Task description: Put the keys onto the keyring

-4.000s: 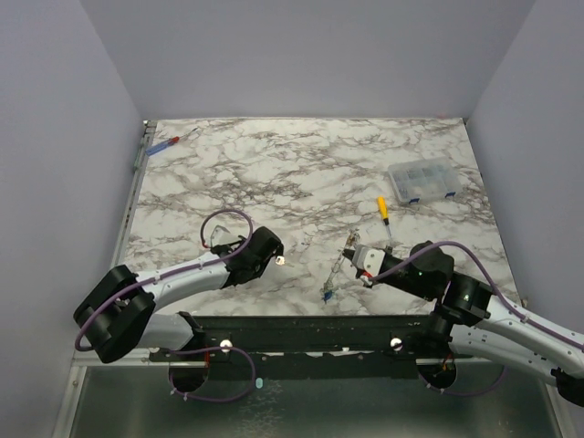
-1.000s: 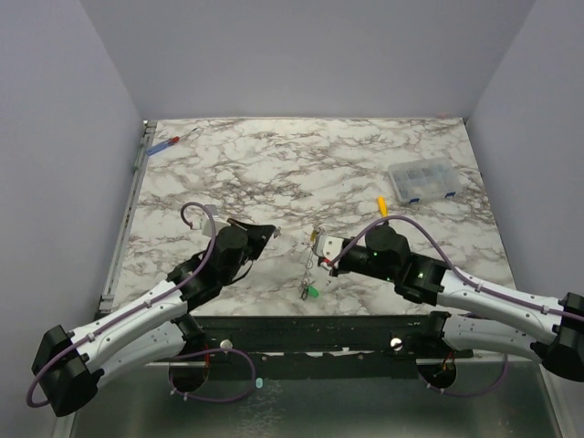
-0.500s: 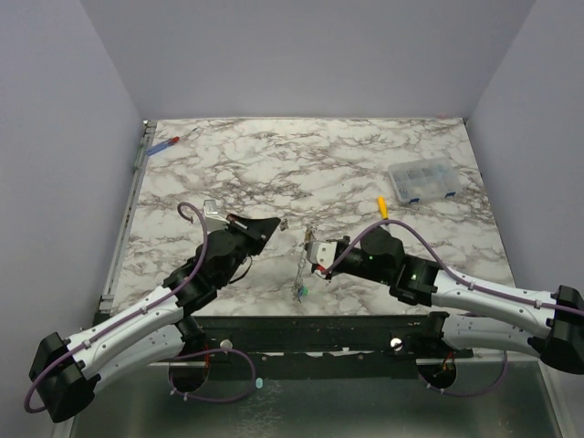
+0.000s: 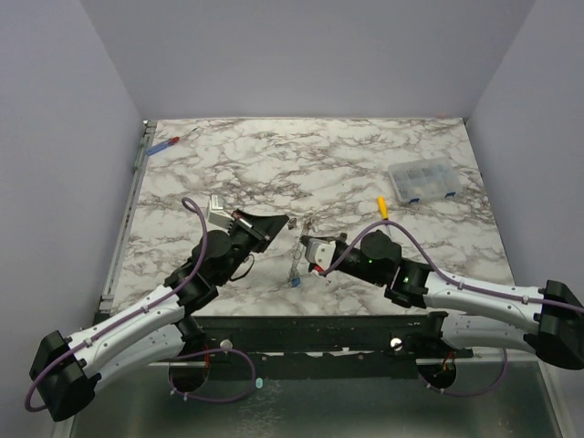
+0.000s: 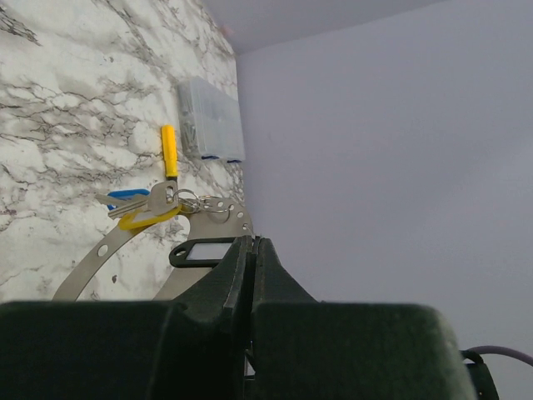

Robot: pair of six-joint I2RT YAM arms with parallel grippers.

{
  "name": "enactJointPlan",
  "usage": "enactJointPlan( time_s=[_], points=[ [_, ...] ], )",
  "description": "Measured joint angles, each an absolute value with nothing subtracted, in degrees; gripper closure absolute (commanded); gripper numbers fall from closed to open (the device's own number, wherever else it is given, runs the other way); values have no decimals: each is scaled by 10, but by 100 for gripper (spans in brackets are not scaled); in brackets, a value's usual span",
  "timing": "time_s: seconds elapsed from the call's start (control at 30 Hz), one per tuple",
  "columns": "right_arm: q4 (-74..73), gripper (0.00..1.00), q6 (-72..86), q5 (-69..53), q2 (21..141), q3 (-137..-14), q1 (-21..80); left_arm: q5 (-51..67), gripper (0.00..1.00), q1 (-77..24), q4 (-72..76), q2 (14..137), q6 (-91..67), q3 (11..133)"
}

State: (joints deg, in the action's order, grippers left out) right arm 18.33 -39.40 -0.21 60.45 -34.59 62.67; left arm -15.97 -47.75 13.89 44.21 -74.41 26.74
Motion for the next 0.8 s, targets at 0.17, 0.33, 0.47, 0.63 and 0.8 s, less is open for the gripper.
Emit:
enactJointPlan(
  time_s=[0.17, 0.33, 0.47, 0.63, 0.8],
  points=[
    [201, 99, -396, 6, 617, -345, 627, -151, 100, -477, 146, 449, -738, 267],
    [214, 99, -395, 22, 631, -345, 627, -143, 100, -477, 147, 455, -731, 267],
    [214, 99, -394, 32, 640, -345, 627, -138, 100, -477, 150, 456, -725, 267],
    [214, 99, -391, 44, 645, -345, 627, -131, 100, -477, 150, 457, -720, 267],
    [214, 100, -390, 58, 650, -345, 627, -128, 100, -477, 150, 457, -719, 267]
  ],
)
